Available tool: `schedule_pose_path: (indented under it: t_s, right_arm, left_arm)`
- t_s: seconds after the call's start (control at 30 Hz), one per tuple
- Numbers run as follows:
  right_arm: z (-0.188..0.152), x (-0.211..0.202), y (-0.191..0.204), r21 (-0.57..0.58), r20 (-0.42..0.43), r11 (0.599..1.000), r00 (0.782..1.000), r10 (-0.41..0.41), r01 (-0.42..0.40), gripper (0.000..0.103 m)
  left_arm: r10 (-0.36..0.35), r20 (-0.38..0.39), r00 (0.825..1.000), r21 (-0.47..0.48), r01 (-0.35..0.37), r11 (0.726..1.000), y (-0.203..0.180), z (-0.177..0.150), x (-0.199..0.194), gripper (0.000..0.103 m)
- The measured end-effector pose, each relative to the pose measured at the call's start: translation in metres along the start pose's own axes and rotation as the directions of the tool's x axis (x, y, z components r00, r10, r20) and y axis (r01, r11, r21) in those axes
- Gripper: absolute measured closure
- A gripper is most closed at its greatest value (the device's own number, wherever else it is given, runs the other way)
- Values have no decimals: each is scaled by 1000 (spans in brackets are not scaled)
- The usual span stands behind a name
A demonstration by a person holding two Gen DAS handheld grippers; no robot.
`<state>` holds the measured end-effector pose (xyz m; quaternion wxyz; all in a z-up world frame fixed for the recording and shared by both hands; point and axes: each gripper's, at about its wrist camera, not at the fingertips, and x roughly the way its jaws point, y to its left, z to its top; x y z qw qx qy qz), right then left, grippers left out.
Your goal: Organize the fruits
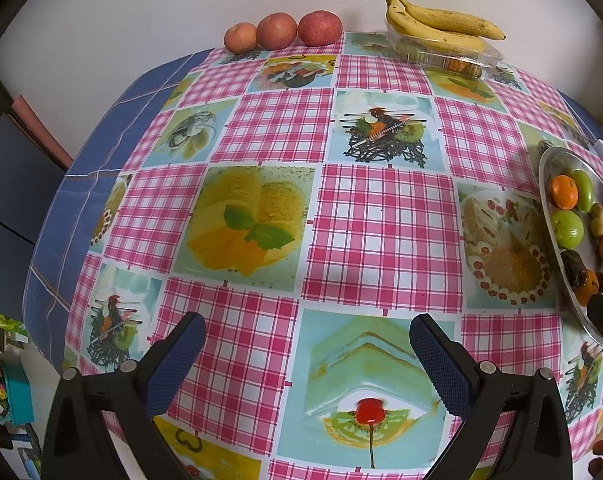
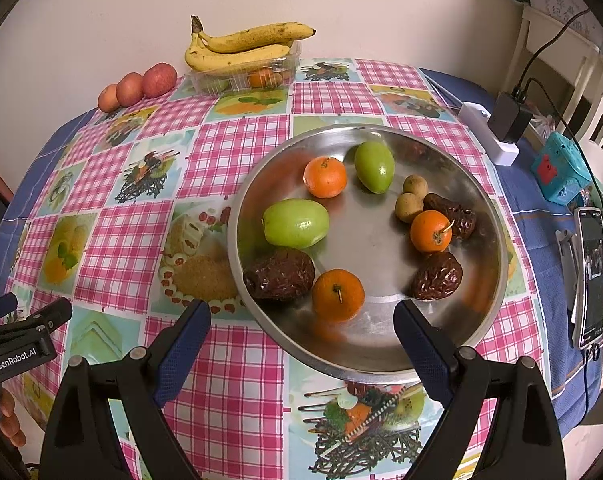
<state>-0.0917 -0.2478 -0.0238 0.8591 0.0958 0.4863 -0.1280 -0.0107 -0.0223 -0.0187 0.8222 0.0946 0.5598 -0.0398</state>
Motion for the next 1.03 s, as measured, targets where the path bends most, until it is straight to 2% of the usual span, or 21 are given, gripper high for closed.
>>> schedule_pose_path:
  t_s: [1.03]
  right_arm:
    - [-1,3,1,-10,-10,1000,1000,-3,3,10]
  left_arm:
    - [-15,14,1000,1,15,1000,-5,-1,-4,0]
